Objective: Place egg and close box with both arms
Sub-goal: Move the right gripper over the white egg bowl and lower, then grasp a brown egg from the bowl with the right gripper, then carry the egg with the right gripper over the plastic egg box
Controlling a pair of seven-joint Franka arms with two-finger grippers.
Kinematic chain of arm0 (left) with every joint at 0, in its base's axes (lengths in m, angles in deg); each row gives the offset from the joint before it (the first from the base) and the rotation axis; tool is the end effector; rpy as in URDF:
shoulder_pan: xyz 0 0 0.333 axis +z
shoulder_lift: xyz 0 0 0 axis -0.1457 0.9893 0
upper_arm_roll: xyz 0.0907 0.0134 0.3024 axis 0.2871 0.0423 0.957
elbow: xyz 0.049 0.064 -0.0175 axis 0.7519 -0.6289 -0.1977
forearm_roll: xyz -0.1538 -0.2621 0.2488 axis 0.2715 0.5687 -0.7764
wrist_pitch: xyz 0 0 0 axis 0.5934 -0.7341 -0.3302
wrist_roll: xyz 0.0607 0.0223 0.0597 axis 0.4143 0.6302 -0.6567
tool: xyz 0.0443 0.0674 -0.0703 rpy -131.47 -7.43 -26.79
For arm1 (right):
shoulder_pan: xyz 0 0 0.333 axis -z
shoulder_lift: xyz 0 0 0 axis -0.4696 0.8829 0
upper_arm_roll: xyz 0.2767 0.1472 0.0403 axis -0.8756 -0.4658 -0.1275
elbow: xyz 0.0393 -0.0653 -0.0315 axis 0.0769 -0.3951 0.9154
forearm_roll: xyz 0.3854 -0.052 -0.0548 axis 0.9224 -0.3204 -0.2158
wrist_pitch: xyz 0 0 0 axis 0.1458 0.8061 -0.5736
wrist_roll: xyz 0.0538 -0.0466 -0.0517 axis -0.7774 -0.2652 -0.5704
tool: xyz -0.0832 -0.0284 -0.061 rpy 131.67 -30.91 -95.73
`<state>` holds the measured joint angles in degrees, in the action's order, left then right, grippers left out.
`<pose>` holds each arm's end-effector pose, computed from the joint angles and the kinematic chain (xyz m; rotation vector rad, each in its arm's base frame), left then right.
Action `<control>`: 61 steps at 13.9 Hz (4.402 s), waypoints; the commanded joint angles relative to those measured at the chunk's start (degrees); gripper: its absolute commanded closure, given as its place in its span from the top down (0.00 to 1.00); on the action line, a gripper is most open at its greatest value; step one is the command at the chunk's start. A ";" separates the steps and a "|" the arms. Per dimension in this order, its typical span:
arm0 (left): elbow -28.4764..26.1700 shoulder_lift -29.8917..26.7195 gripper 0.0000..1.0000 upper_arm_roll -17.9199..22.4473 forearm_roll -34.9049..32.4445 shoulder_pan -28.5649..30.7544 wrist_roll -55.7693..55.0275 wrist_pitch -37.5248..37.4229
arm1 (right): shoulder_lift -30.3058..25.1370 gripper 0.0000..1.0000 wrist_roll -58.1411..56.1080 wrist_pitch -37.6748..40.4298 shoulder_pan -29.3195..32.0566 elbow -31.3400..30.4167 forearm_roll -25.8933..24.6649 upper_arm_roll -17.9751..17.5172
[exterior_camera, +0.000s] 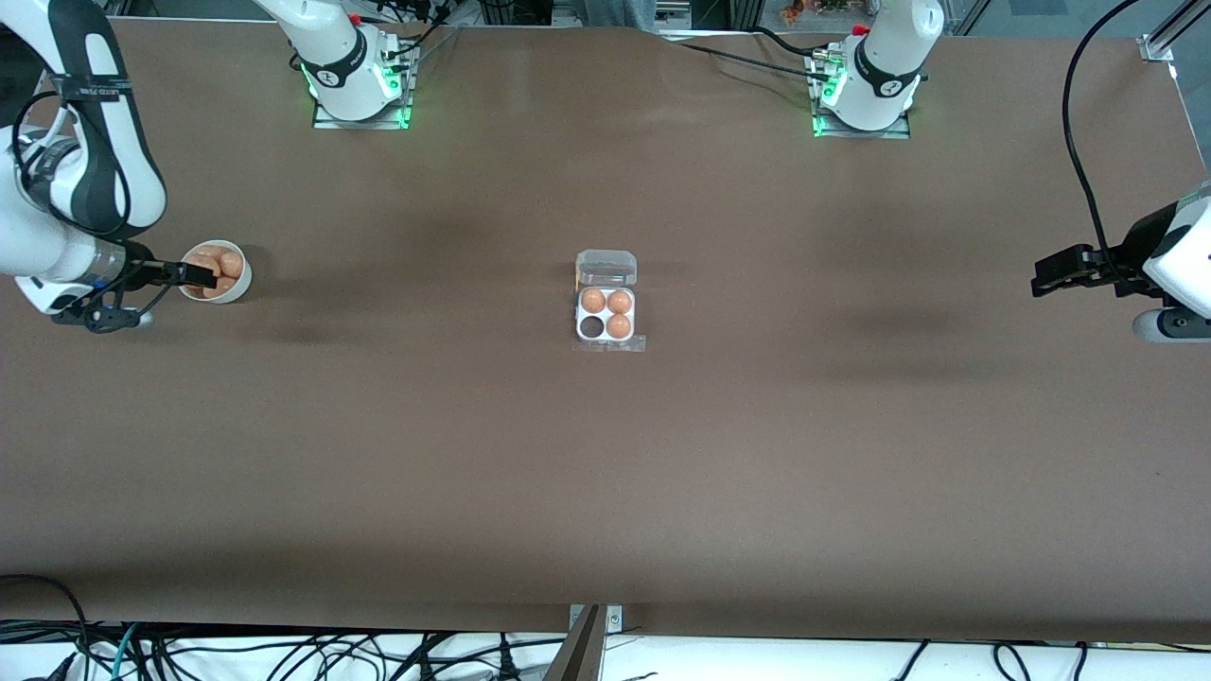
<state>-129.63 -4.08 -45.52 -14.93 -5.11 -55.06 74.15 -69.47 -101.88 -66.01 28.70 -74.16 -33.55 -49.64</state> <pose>0.6117 0.0139 0.5734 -3.1172 -0.0457 0.1871 0.5051 -0.1683 0.2722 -3.1215 0.0276 0.3507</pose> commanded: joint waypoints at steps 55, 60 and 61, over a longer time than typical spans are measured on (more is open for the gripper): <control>1.18 0.75 1.00 0.01 -0.14 0.07 0.90 -0.86 | 15.34 0.40 45.22 18.63 -40.22 31.23 18.15 3.12; 1.27 0.75 1.00 0.01 -0.14 0.07 0.90 -0.86 | 25.72 0.40 55.32 17.83 -46.46 44.42 21.59 2.68; 1.27 0.75 1.00 0.01 -0.14 0.07 0.90 -0.86 | 27.04 0.40 57.17 17.83 -47.00 46.01 22.64 1.98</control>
<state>-129.62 -3.66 -45.48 -14.93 -5.11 -55.05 74.15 -46.67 -48.15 -49.42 -17.40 -34.67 -12.99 -47.44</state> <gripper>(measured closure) 0.000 0.520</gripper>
